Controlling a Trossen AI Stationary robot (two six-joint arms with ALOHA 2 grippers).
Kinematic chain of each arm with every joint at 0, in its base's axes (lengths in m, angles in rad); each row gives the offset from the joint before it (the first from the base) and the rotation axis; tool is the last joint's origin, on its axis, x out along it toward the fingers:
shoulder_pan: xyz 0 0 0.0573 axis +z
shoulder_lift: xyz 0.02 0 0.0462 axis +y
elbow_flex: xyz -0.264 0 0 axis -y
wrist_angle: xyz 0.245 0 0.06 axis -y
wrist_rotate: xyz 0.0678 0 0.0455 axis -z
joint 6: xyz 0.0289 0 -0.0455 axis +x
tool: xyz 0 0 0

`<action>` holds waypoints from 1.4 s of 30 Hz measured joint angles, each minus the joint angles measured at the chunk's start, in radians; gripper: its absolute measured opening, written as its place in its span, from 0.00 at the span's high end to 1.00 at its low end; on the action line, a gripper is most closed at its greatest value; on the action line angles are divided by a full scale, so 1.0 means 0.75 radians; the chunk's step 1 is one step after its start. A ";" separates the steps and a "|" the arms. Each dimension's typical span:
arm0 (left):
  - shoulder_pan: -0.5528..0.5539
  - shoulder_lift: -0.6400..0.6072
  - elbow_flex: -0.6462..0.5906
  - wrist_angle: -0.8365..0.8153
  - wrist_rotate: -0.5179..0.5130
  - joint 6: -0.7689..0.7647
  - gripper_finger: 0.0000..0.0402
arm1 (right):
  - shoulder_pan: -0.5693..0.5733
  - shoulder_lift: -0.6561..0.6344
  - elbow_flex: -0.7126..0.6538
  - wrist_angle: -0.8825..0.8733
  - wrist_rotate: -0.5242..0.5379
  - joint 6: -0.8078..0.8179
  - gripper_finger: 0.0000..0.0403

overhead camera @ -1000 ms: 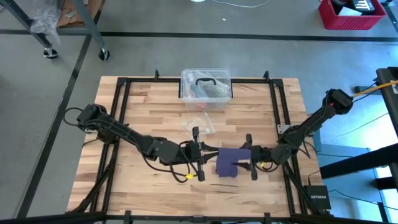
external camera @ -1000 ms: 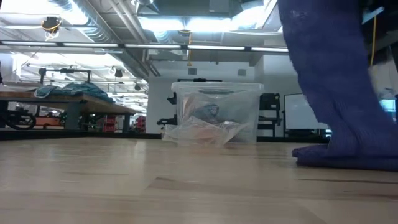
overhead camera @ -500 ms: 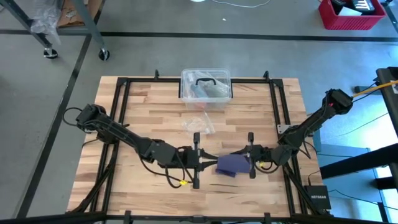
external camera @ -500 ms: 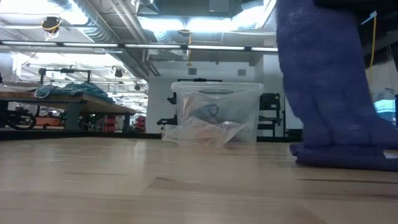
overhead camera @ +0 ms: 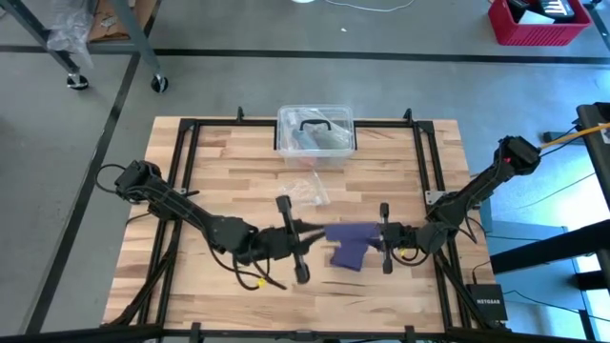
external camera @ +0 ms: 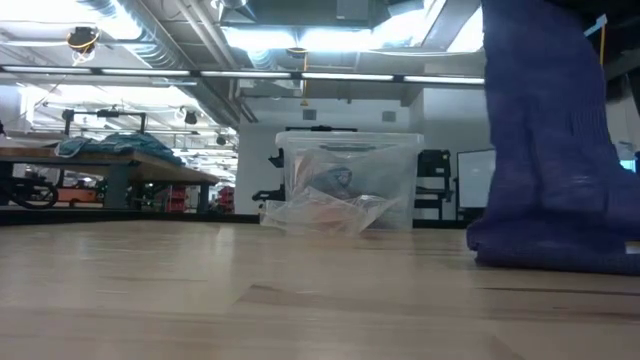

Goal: Roll bandage
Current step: Roll the blue bandage

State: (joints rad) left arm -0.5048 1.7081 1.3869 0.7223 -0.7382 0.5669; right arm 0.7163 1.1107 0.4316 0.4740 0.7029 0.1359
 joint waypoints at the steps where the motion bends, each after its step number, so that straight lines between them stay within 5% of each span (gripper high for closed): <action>1: -0.003 0.000 0.000 -0.003 -0.067 0.036 1.00 | 0.010 0.000 0.000 0.000 0.001 -0.001 0.99; 10: -0.006 0.002 0.000 -0.105 -0.157 0.041 1.00 | 0.021 0.000 0.000 0.011 -0.043 0.121 0.90; 19: -0.015 0.002 0.000 -0.141 -0.158 0.011 0.99 | 0.022 -0.185 -0.002 -0.068 -0.048 0.014 0.56; 25: -0.019 0.002 0.000 -0.138 -0.158 0.012 0.99 | 0.022 -0.354 -0.001 -0.330 -0.088 0.059 0.40; 31: -0.015 0.002 0.000 -0.137 -0.146 -0.004 0.99 | 0.022 -0.277 -0.001 -0.430 -0.117 0.228 0.39; 37: -0.015 0.002 0.000 -0.137 -0.098 -0.013 0.99 | 0.022 -0.039 -0.002 -0.253 -0.054 0.216 0.43; 42: -0.015 0.002 0.000 -0.138 -0.098 -0.013 0.99 | 0.001 0.113 -0.002 -0.136 0.134 0.117 0.44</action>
State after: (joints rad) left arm -0.5163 1.7096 1.3869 0.6189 -0.8115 0.5575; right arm 0.7174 1.1958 0.4301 0.3721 0.8031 0.2235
